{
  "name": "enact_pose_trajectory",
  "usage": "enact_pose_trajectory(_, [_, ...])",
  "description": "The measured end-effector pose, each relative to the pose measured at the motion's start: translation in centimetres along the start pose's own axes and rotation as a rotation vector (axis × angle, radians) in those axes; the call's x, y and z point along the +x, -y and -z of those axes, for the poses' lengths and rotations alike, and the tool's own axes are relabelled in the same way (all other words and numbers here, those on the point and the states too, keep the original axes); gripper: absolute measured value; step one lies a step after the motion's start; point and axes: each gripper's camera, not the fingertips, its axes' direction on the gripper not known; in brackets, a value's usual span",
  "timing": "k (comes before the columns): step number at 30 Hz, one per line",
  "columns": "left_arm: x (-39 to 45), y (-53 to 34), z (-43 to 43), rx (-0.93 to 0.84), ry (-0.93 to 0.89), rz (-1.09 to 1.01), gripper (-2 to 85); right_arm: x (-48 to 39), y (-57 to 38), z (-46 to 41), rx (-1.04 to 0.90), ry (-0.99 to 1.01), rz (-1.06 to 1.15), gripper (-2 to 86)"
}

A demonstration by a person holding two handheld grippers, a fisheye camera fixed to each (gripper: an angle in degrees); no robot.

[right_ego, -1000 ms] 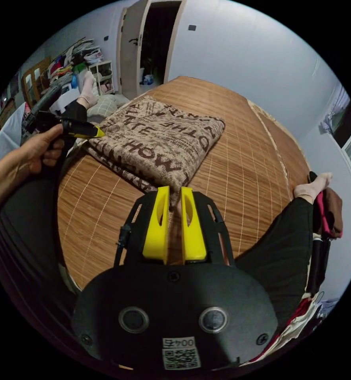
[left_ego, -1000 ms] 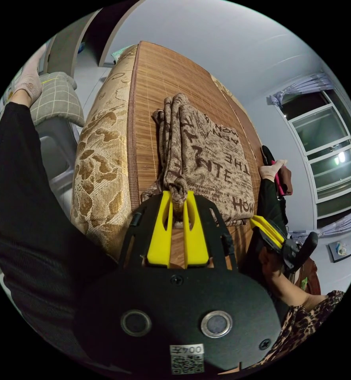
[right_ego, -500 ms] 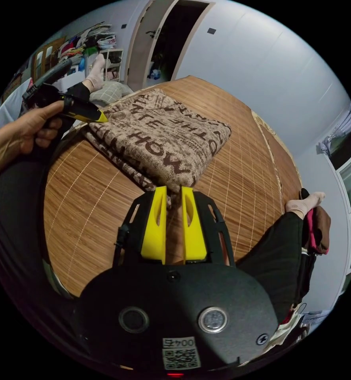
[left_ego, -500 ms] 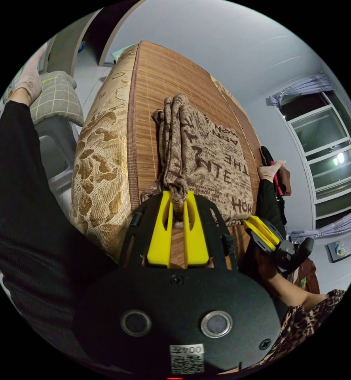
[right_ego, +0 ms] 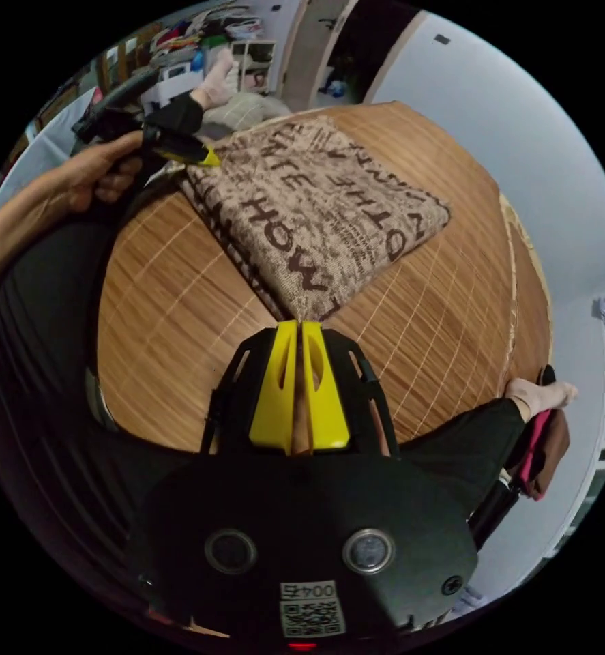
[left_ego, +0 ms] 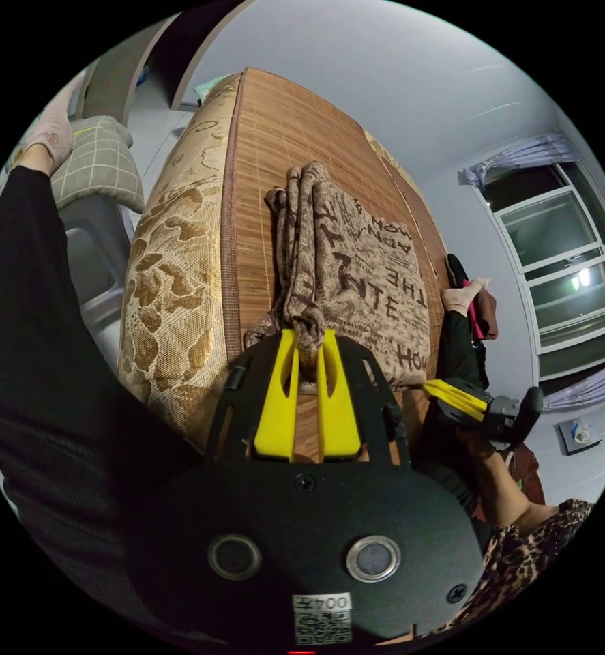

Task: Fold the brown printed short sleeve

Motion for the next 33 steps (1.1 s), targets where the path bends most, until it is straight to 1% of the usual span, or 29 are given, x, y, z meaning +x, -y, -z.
enact_pose_trajectory(1, [0.0, 0.0, -0.1, -0.004, -0.005, -0.002, 1.3, 0.3, -0.1, -0.3, -0.015, 0.013, 0.014, 0.1])
enact_pose_trajectory(3, [-0.1, 0.1, -0.6, -0.012, -0.018, -0.001, 1.3, 1.9, 0.1, -1.5, -0.034, 0.101, -0.009, 0.2])
enact_pose_trajectory(7, [-0.1, 0.2, -0.3, -0.025, -0.067, 0.014, 1.3, 3.7, 0.9, -2.3, -0.020, 0.145, -0.055, 0.2])
enact_pose_trajectory(10, [2.5, -0.1, 2.0, 0.006, -0.093, -0.063, 1.4, 4.6, 0.7, -1.7, 0.011, 0.144, -0.058, 0.2])
enact_pose_trajectory(12, [5.3, -0.4, 2.9, -0.002, -0.020, -0.152, 1.5, 4.9, 0.9, -1.5, 0.015, 0.113, -0.042, 0.3])
enact_pose_trajectory(13, [5.7, -0.5, 2.8, -0.013, 0.009, -0.165, 1.5, 5.0, 1.0, -1.4, 0.015, 0.106, -0.039, 0.3])
enact_pose_trajectory(15, [5.6, -0.8, 0.5, -0.088, 0.132, -0.167, 1.6, 5.7, 1.3, -1.3, 0.012, 0.093, -0.031, 0.4])
enact_pose_trajectory(16, [5.2, -0.9, -0.5, -0.118, 0.155, -0.156, 1.6, 6.0, 1.4, -1.3, 0.012, 0.096, -0.032, 0.5])
enact_pose_trajectory(18, [3.8, -1.3, -3.1, -0.206, 0.148, -0.103, 1.8, 7.4, 1.6, -1.2, 0.008, 0.118, -0.039, 0.5])
enact_pose_trajectory(23, [2.9, -0.9, -2.0, -0.239, 0.107, -0.059, 2.5, 10.3, 1.8, -0.9, 0.012, 0.162, -0.059, 0.8])
enact_pose_trajectory(25, [2.5, -1.3, -0.6, -0.219, 0.123, -0.049, 2.6, 11.4, 1.9, -0.8, 0.013, 0.171, -0.065, 1.0])
enact_pose_trajectory(26, [2.7, -1.6, 0.8, -0.166, 0.124, -0.047, 2.5, 12.1, 1.9, -0.7, 0.013, 0.175, -0.067, 1.2])
enact_pose_trajectory(29, [6.1, -2.4, 3.7, 0.106, 0.090, -0.145, 2.1, 13.9, 2.0, -0.3, 0.015, 0.184, -0.074, 1.4])
enact_pose_trajectory(30, [8.1, -2.4, 3.3, 0.176, 0.084, -0.210, 1.9, 14.7, 2.0, -0.2, 0.016, 0.192, -0.078, 1.5])
enact_pose_trajectory(31, [9.2, -2.2, 2.7, 0.196, 0.091, -0.243, 1.9, 15.1, 2.0, -0.2, 0.017, 0.197, -0.081, 1.6])
enact_pose_trajectory(33, [12.7, -1.1, -1.6, 0.224, 0.167, -0.345, 1.5, 17.1, 1.9, 0.1, 0.023, 0.236, -0.102, 2.1])
